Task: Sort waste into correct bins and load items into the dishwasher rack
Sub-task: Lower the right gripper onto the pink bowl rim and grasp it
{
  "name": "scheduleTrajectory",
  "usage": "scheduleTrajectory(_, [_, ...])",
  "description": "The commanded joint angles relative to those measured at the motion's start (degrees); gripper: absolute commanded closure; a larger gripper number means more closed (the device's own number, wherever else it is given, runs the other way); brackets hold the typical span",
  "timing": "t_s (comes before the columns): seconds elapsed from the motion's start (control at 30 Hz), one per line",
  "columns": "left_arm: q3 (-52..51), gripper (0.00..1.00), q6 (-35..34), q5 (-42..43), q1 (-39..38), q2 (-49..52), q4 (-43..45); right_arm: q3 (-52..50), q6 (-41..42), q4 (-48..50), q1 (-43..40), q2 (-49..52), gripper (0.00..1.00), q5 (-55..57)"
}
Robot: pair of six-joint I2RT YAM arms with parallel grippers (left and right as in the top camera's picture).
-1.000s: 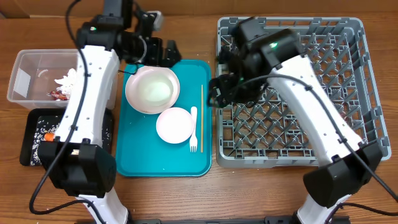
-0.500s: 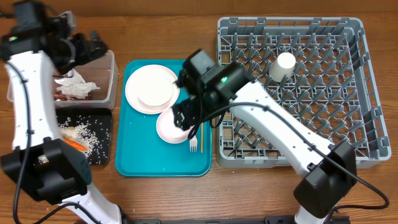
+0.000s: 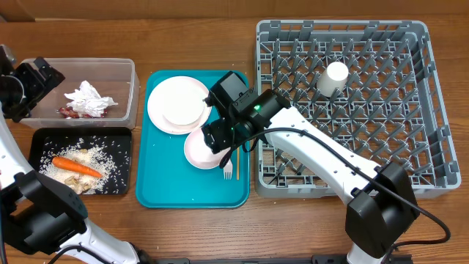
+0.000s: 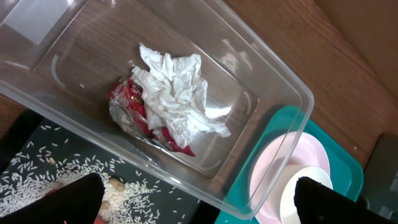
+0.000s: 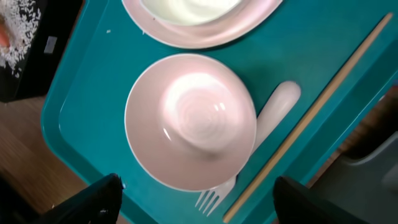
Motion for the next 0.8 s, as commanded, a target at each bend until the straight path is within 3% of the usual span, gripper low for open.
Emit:
scheduleTrajectory(0.0, [-0.1, 0.0, -0.5, -0.2, -0.1, 0.4, -0.2, 0.0, -0.2, 1.4, 0.1, 0.0, 0.2, 2.4])
scheduleTrajectory(0.63, [-0.1, 0.0, -0.5, -0.2, -0.2, 0.4, -0.2, -0.1, -12.5, 6.7, 0.4, 8.0, 0.24, 3.0])
scheduleTrajectory(0.77, [-0.1, 0.0, -0.5, -0.2, -0.2, 0.4, -0.2, -0.1, -12.7, 7.7, 0.4, 8.3, 0.3, 3.5])
